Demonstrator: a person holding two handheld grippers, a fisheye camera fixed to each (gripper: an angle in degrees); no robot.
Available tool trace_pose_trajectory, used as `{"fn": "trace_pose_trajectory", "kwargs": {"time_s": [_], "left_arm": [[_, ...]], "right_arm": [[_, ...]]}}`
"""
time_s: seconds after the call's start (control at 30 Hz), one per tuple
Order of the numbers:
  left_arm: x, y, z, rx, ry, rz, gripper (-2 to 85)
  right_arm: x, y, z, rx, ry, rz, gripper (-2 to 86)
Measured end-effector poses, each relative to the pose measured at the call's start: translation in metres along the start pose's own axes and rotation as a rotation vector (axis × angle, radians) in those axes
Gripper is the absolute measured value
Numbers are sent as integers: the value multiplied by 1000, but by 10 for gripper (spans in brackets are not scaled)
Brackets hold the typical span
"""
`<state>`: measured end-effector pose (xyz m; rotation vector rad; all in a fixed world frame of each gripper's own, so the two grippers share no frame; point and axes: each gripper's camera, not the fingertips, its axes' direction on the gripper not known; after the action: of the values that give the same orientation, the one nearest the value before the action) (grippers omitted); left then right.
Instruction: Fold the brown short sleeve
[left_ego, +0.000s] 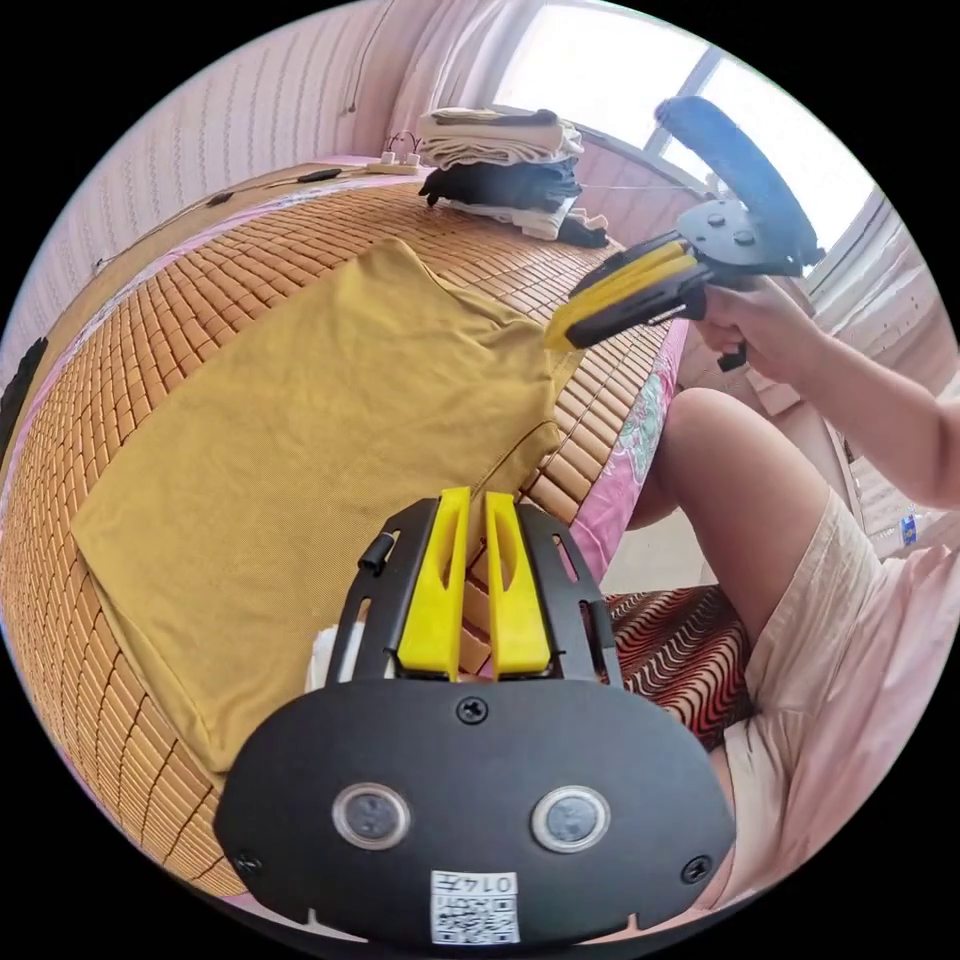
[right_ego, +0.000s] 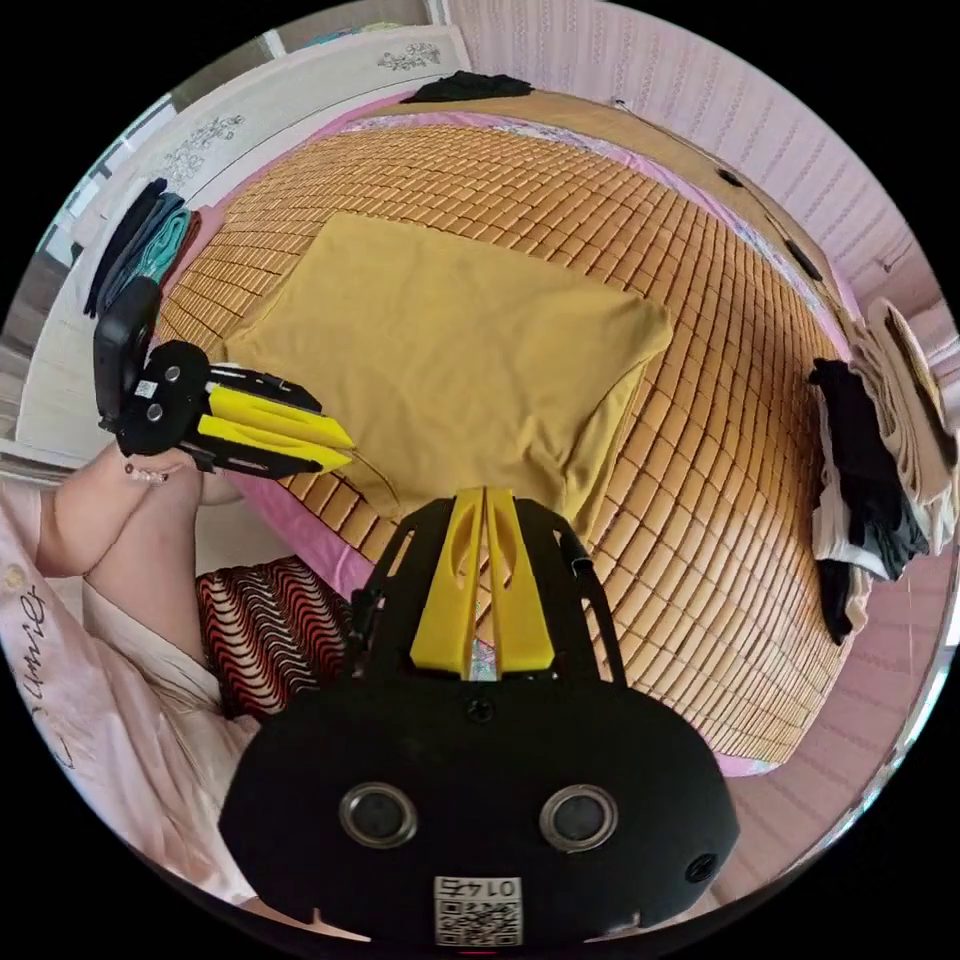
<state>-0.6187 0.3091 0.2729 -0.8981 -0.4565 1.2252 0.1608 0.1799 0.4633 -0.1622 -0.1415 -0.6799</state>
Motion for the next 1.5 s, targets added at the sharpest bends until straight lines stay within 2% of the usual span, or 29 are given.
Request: {"fn": "trace_pose_trajectory", "kwargs": {"time_s": [0.07, 0.17, 0.27, 0.4, 0.57, 0.83, 0.93, 1.07, 1.17, 1.23, 1.37, 1.5], "left_arm": [[6, -1, 0, 9, -14, 33, 13], [12, -3, 1, 19, -9, 43, 4], [18, -5, 1, 28, 2, 59, -3], [28, -6, 1, 37, 12, 98, -8], [43, -8, 2, 29, 11, 143, -10], [60, -7, -3, 36, 18, 157, -9], [69, -4, -14, 59, 41, 180, -8], [90, 5, -43, 189, 60, 223, 13], [111, 11, -56, 311, -19, 220, 50], [121, 9, -52, 353, -42, 212, 62], [136, -19, -30, 277, 0, 171, 109], [159, -55, 0, 208, -109, 137, 163]], "right_arm": [[-18, -32, -8, 31, 81, -104, 2], [-46, -102, -2, 16, 80, -280, -2], [-59, -174, 22, -47, 98, -337, -3], [-61, -237, 67, -186, 98, -310, -4], [-63, -262, 84, -354, 98, -342, -5], [-29, -263, 88, -327, 51, -222, -4], [-3, -221, 58, -190, 33, -173, -4], [60, -92, 16, -21, -63, 18, 0], [99, 21, 15, -23, -22, 208, 32], [113, 77, 22, -40, -64, 298, 73], [130, 160, 39, 48, -184, 427, 52], [151, 196, 42, 152, -286, 444, 20]]}}
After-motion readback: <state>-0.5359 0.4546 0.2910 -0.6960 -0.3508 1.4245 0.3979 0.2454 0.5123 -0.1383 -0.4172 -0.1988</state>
